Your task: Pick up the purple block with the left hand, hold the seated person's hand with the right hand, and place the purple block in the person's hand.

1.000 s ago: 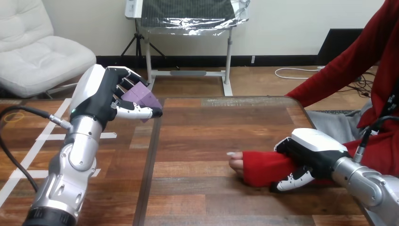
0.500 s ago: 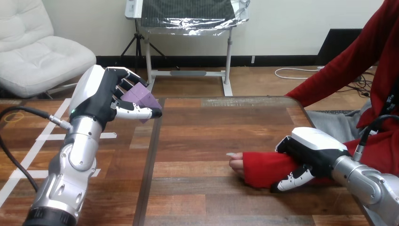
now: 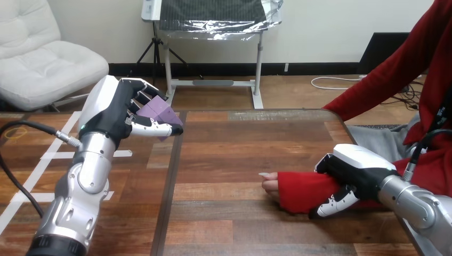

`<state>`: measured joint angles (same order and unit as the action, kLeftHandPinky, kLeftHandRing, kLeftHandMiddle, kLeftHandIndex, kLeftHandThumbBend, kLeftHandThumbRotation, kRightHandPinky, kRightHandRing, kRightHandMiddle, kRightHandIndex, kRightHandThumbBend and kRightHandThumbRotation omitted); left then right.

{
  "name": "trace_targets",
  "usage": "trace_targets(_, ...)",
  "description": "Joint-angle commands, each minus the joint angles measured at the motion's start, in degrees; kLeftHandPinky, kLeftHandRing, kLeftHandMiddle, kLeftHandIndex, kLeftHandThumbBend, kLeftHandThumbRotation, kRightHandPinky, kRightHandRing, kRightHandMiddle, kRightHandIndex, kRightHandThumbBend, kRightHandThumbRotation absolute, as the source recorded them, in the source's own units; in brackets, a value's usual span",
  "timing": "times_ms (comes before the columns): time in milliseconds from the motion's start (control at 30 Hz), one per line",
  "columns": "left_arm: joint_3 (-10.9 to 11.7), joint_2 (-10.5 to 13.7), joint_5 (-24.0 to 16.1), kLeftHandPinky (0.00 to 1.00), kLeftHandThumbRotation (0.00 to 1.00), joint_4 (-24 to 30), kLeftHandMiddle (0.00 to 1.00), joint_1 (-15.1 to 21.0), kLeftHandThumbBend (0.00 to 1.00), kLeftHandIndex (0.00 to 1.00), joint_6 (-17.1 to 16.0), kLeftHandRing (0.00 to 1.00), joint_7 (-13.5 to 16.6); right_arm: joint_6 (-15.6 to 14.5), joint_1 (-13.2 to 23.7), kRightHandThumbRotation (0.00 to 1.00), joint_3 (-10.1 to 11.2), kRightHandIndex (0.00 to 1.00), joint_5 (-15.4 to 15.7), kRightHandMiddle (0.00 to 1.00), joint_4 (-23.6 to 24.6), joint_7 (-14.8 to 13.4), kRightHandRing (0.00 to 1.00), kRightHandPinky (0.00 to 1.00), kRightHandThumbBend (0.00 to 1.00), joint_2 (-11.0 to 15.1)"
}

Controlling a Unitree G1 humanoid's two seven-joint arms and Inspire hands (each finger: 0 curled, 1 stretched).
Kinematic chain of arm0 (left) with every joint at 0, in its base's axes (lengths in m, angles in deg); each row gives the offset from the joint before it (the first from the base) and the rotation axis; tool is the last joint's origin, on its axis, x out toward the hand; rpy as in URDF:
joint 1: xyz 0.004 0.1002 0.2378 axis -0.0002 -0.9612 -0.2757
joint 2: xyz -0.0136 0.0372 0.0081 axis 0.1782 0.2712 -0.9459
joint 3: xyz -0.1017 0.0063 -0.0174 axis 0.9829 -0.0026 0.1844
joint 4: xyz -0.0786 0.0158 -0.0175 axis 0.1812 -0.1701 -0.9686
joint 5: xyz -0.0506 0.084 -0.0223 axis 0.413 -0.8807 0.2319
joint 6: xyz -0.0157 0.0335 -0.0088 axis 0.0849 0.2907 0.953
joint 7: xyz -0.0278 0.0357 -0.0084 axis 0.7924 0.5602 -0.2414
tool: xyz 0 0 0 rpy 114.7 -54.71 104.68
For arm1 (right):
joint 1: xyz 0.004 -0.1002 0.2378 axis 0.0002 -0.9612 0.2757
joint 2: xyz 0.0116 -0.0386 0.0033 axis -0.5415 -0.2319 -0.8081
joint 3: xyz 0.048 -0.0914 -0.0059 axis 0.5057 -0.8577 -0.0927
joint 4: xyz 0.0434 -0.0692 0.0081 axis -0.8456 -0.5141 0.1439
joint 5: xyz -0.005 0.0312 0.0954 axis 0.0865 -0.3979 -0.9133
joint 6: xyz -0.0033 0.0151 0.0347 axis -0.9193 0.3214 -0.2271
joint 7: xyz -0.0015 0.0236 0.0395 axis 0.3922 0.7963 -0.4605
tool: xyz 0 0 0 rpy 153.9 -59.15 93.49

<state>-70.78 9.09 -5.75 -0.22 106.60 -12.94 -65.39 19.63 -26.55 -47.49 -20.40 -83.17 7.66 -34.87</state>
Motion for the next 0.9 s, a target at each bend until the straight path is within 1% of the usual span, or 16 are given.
trace_targets(0,0.57,0.54,0.18,0.23,0.0,1.9,0.38,2.36,0.69,0.43,-0.88,0.3,0.08,0.01,2.87,0.2,1.72,0.34,-1.88,0.35,0.8,0.58,0.31,0.28,0.67,1.66)
trace_targets(100,0.7,0.41,0.47,0.24,0.0,1.98,0.38,2.33,0.69,0.43,-0.85,0.3,-0.15,0.24,2.93,0.21,2.19,0.34,-2.45,0.36,1.23,0.79,0.32,0.28,0.67,2.1)
trace_targets(200,0.77,0.37,0.64,0.24,0.0,1.83,0.39,2.33,0.68,0.43,-1.09,0.3,-0.25,-0.25,3.06,0.23,2.42,0.35,-2.58,0.37,2.13,0.97,0.32,0.29,0.67,2.58)
trace_targets(333,0.83,0.32,0.88,0.23,0.0,1.37,0.38,2.38,0.68,0.43,-2.1,0.29,-0.12,-0.59,2.93,0.23,3.32,0.35,-3.33,0.37,3.6,0.84,0.32,0.29,0.69,3.1)
trace_targets(600,0.82,0.05,1.24,0.22,0.0,0.27,0.37,2.72,0.68,0.43,-3.08,0.28,0.08,-0.15,2.77,0.22,4.15,0.32,-4.21,0.33,5.96,0.08,0.28,0.24,0.71,4.37)
trace_targets(700,0.84,-0.21,1.35,0.22,0.0,-0.38,0.37,3.03,0.68,0.43,-3.19,0.28,0.17,-0.82,2.92,0.23,4.49,0.31,-4.89,0.32,6.79,0.76,0.27,0.23,0.71,4.68)
trace_targets(867,0.99,-0.75,2.16,0.22,0.0,-1.64,0.38,3.58,0.67,0.43,-3.99,0.29,-0.08,-0.59,2.96,0.25,5.18,0.31,-6.24,0.31,8.12,1.22,0.25,0.22,0.71,5.26)
